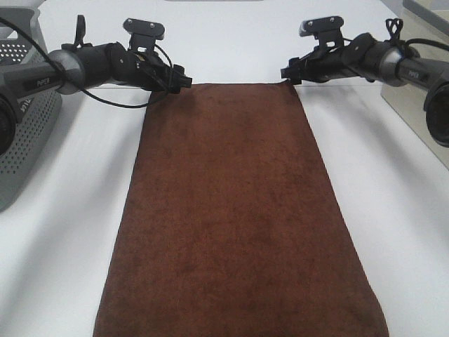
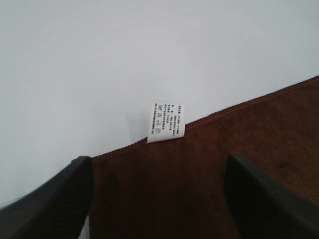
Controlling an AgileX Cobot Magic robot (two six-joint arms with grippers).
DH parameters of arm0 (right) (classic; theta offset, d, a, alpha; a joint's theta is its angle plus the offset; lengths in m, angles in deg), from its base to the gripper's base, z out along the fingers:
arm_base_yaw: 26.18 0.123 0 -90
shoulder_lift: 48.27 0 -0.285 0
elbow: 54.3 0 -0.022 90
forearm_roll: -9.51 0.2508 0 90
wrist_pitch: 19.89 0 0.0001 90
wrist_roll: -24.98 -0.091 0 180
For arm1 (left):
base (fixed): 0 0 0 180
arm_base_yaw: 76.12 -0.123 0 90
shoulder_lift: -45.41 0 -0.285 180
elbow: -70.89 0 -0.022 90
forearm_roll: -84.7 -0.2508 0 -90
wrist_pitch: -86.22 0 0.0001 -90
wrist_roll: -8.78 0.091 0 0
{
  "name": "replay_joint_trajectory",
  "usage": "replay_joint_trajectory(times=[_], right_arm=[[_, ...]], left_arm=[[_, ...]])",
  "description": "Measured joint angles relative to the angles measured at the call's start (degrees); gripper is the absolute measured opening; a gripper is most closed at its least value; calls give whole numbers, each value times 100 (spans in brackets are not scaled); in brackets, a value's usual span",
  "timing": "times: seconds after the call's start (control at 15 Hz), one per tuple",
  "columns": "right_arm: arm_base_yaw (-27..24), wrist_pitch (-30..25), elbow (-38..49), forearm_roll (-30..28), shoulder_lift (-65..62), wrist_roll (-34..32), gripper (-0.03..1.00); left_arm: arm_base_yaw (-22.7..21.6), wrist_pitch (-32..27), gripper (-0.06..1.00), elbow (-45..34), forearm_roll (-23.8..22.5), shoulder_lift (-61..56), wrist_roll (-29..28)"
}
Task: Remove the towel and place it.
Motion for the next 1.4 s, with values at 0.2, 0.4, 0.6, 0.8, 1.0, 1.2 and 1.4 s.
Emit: replay_joint_trajectory(times=[0.2,0.4,0.6,0.8,1.0,1.2,1.4], right_arm=[[0,-1106,0,258,-653,0,73],[0,-2023,0,258,-980,-69,73],[0,-3151,0,-17,-1748,-1026,85],[6,-4320,0,-1283,-2699,-1982,90],[6,-5380,0,-2956,-3644,-3180,91],[0,-5741,0,-3461,-4154,-3403,91],[0,-5787,6,-3094,-4549,-3415,91]], left_arm=[[0,-470,68,0,6,-29,0],[0,-1215,68,0,-6,-281,0],[0,-2441,71,0,-264,-1003,-246],[0,-3770,83,0,-1106,-1931,-1409],[-235,-4864,84,0,-1770,-2733,-2114],[-900,-5586,84,6,-1856,-3501,-2429],[-1570,-5959,84,11,-1902,-3936,-2389]])
